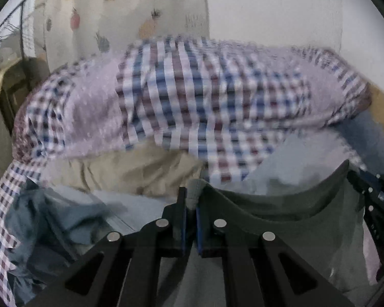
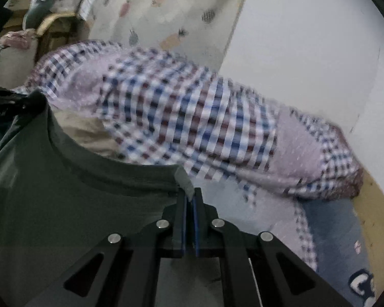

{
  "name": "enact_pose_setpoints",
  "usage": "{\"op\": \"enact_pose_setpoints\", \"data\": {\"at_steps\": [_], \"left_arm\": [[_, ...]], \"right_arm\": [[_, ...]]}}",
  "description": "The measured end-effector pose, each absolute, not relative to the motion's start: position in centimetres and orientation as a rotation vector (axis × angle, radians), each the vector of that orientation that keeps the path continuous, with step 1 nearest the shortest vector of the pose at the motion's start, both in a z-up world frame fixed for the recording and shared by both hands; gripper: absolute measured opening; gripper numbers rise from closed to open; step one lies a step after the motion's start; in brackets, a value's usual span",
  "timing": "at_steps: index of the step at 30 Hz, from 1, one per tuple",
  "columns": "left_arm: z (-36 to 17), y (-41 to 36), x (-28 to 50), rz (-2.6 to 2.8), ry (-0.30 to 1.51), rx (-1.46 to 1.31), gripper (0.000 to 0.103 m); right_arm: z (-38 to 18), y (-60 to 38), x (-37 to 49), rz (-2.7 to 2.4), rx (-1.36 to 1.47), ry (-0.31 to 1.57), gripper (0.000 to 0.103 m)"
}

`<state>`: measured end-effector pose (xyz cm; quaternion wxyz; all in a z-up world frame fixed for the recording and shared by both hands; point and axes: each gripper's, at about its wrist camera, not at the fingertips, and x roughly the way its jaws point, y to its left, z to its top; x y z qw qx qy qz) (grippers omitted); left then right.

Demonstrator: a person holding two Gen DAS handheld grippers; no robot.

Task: Fold clothes
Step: 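Lay the green shirt flat on the bed with both grippers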

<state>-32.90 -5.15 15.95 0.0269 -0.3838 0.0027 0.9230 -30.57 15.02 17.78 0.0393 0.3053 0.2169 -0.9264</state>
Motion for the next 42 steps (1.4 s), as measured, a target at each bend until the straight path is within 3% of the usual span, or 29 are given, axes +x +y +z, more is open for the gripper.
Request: {"op": "enact_pose_setpoints", "data": {"at_steps": [5,6,8,10,12,13,15,21,30,35,38,42], "left_arm": [[10.2,-5.0,-35.0,2.786,-0.008,-1.342,0.008],[9.5,-5.1,-35.1,2.77,-0.024,-1.364,0.012],[8.6,-5.4,-35.1,2.732,-0.052,-1.397,0.03],[8.7,-6.0,-34.8,2.716,-0.091,-1.396,0.049],[9.5,-7.0,-34.1,2.729,-0.142,-1.371,0.058],[10.0,-7.9,-33.8,2.741,-0.196,-1.353,0.069],[11.4,-9.8,-32.6,2.735,-0.311,-1.319,0.079],[15.9,-14.4,-24.3,2.698,-0.492,-1.186,0.082],[20.3,-20.1,-3.5,2.743,-0.57,-0.962,0.086],[18.7,-20.6,8.1,2.782,-0.555,-0.908,0.086],[15.6,-20.1,13.6,2.829,-0.531,-0.924,0.086],[10.8,-19.2,18.0,2.825,-0.5,-0.996,0.086]], "right_arm": [[11.3,15.4,-33.7,-2.81,1.102,0.617,0.004],[10.4,15.5,-33.9,-2.808,1.121,0.61,0.005],[9.5,15.7,-34.1,-2.81,1.138,0.586,0.009],[9.3,16.1,-33.8,-2.82,1.128,0.554,0.029],[10.5,16.5,-32.7,-2.844,1.07,0.537,0.052],[11.2,16.8,-32.2,-2.856,1.034,0.527,0.056],[12.9,17.3,-30.7,-2.861,0.983,0.498,0.059],[18.7,19.8,-22.8,-2.751,0.915,0.314,0.066],[21.7,26.1,1.4,-2.619,0.863,0.087,0.07],[19.1,26.8,13.1,-2.627,0.919,0.16,0.07],[16.3,26.8,16.9,-2.584,1.005,0.13,0.07],[13.1,23.7,20.7,-2.543,1.044,0.245,0.07]]}}
